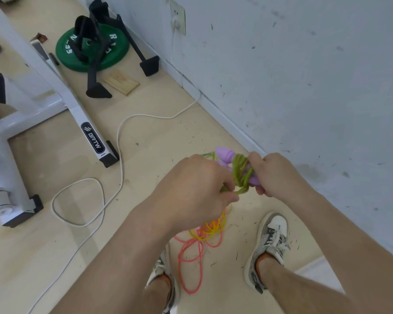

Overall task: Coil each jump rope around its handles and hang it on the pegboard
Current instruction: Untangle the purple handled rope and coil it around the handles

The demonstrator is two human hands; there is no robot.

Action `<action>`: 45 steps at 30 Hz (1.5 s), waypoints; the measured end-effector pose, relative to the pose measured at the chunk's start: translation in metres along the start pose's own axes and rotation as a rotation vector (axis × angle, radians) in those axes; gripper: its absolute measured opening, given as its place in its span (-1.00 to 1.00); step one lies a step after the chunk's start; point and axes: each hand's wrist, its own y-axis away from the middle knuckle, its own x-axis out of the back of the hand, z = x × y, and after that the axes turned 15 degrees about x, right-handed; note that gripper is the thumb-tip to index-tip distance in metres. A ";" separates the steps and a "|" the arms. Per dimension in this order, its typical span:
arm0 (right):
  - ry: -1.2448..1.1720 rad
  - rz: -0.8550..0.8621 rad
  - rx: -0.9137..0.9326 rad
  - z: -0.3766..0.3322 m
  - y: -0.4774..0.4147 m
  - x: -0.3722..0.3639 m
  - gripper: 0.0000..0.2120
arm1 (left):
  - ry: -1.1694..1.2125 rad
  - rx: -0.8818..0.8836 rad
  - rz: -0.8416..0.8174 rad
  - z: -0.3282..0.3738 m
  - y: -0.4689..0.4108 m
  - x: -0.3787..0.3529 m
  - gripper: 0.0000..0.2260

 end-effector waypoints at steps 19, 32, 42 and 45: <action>-0.092 -0.448 0.411 -0.042 0.041 0.000 -0.29 | 0.691 0.276 -0.291 -0.035 -0.017 0.007 -0.95; -0.715 0.100 0.137 -0.043 0.027 0.002 -0.51 | 0.451 0.291 -0.123 -0.010 -0.024 -0.036 -0.65; -0.495 0.290 0.106 -0.021 0.012 -0.006 -0.53 | -0.377 0.101 0.024 0.001 -0.014 -0.046 -0.90; -0.276 0.335 0.151 -0.011 0.006 -0.011 -0.43 | -0.567 0.027 0.013 0.018 -0.006 -0.041 -0.75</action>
